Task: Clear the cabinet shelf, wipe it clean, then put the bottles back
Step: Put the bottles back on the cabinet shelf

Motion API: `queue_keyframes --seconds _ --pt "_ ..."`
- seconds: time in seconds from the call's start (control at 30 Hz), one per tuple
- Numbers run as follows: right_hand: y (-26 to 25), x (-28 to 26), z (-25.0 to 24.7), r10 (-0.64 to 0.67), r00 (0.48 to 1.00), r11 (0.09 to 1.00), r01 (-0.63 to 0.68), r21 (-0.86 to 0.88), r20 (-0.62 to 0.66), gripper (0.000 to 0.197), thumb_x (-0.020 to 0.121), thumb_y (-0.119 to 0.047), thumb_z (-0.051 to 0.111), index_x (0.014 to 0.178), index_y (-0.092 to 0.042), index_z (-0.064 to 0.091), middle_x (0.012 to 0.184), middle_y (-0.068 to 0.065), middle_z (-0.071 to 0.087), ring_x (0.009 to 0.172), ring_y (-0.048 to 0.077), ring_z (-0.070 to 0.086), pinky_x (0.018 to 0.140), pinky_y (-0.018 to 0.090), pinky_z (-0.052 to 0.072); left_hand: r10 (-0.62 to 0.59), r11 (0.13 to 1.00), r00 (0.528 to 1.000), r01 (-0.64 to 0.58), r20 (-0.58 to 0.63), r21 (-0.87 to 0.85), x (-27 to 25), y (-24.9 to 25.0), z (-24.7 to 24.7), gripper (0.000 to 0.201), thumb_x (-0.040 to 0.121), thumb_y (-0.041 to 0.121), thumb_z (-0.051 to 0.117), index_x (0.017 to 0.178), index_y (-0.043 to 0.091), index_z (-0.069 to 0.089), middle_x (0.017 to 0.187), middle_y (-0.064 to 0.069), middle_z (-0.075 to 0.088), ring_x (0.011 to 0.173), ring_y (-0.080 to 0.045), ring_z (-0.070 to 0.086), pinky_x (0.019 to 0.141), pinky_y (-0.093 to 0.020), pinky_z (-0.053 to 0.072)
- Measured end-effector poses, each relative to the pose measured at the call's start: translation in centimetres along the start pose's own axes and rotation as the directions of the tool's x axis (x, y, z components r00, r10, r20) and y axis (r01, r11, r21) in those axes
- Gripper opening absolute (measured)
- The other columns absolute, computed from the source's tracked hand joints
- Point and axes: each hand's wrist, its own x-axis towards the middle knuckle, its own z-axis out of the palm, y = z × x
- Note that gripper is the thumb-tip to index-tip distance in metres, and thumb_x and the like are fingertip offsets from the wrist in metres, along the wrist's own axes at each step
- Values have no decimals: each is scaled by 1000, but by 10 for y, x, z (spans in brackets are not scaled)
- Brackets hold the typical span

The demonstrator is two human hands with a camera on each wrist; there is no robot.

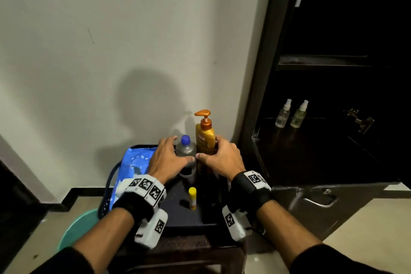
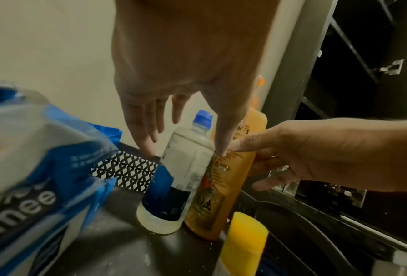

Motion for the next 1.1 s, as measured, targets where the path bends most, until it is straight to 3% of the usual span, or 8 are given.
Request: queue_keyframes --seconds 0.17,0.33,0.5,0.63,0.73,0.87,0.97,1.1 --pt "1 7 12 -12 998 999 8 -54 -66 53 85 -50 75 132 -29 65 116 5 76 112 32 70 97 46 58 -27 1000 998 27 60 -12 18 -1 22 64 61 45 84 116 29 55 108 5 65 100 -21 61 81 -33 48" --pt "4 10 3 -45 993 999 42 -34 -107 46 87 -55 70 123 -26 68 108 1 77 103 28 72 92 45 59 -33 999 999 33 -3 6 25 0 24 61 53 48 84 107 30 63 97 1 70 90 -25 64 80 -37 55" --pt "5 -1 -37 -94 976 990 112 81 -198 48 82 -61 63 118 -30 65 98 -8 76 89 16 73 84 42 62 102 992 980 -113 -170 -54 16 23 -1 56 54 53 88 98 28 65 89 5 71 85 -22 65 76 -33 52" --pt "19 -19 -89 -95 947 974 153 168 -308 25 88 -48 70 106 -30 68 87 -13 75 77 2 70 72 23 56 250 948 941 -286 -229 -141 3 77 -28 55 51 57 88 94 30 66 83 13 71 79 -14 67 75 -33 55" --pt "42 -29 -126 4 921 949 119 292 -388 11 88 -42 72 91 -32 69 83 -15 76 77 1 72 74 26 58 332 908 926 -366 -181 -205 -7 126 -25 54 49 59 88 92 33 69 82 15 72 79 -9 68 74 -31 55" --pt "97 -29 -173 155 887 905 49 423 -435 33 79 -61 69 98 -35 73 96 -11 79 90 6 76 80 41 65 440 868 897 -436 -38 -238 -17 195 16 53 49 60 88 91 33 71 80 16 73 77 -1 68 71 -22 54" --pt "141 -25 -202 236 872 912 -47 407 -429 30 83 -58 76 99 -33 70 99 -4 78 89 12 76 67 35 64 507 847 860 -486 53 -216 -20 241 61 54 49 61 87 92 33 68 80 17 71 77 0 66 68 -22 52" --pt "191 -4 -238 325 837 931 -200 305 -441 49 61 -77 74 88 -39 62 94 -6 76 84 15 76 75 45 66 552 831 823 -530 132 -169 -10 293 118 56 52 64 84 94 32 67 84 14 69 82 -5 65 72 -27 55"
